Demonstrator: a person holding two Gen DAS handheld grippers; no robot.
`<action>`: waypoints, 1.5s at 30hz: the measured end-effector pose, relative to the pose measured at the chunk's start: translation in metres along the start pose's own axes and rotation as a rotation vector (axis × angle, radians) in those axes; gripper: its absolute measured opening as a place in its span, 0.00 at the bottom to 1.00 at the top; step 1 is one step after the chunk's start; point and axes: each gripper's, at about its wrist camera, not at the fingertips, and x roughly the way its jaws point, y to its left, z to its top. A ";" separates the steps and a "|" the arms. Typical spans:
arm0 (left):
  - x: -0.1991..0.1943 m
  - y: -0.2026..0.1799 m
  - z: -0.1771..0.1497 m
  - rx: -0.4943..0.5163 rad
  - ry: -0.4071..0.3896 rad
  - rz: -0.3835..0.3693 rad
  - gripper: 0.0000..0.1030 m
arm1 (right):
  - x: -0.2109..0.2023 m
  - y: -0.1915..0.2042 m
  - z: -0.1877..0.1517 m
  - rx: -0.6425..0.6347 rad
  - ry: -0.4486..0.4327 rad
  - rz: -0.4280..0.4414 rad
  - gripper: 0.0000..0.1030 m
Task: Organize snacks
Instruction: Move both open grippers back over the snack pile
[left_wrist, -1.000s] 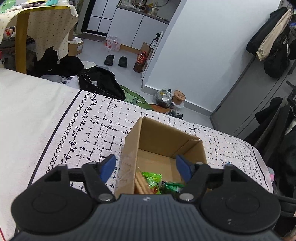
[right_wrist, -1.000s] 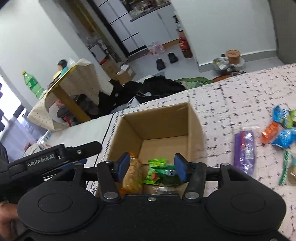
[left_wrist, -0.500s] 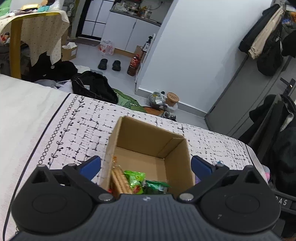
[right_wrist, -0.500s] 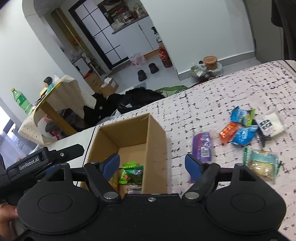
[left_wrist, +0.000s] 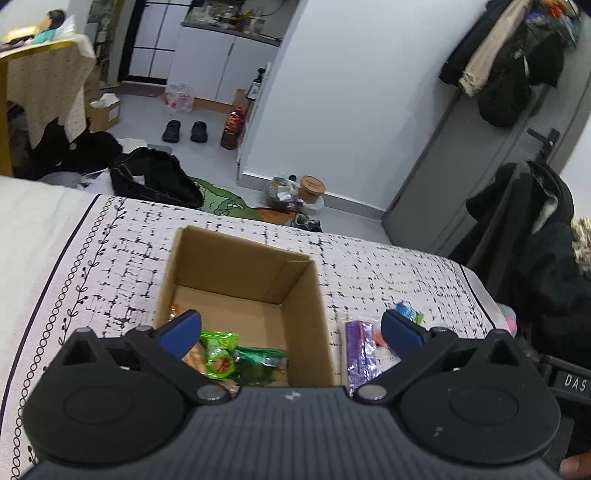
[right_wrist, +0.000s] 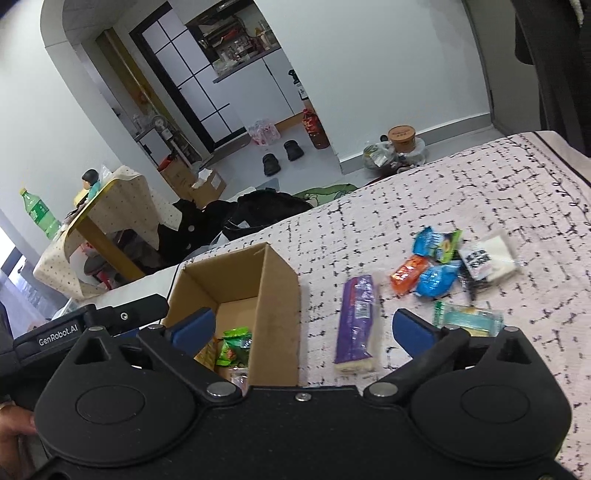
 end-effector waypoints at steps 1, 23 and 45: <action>0.000 -0.004 -0.001 0.010 0.007 -0.001 1.00 | -0.003 -0.002 0.000 -0.005 0.001 -0.001 1.00; 0.009 -0.062 -0.013 0.192 0.109 -0.032 1.00 | -0.050 -0.057 -0.012 0.025 0.016 -0.082 1.00; 0.060 -0.125 -0.016 0.354 0.229 -0.100 0.99 | -0.049 -0.103 -0.008 0.076 0.045 -0.137 1.00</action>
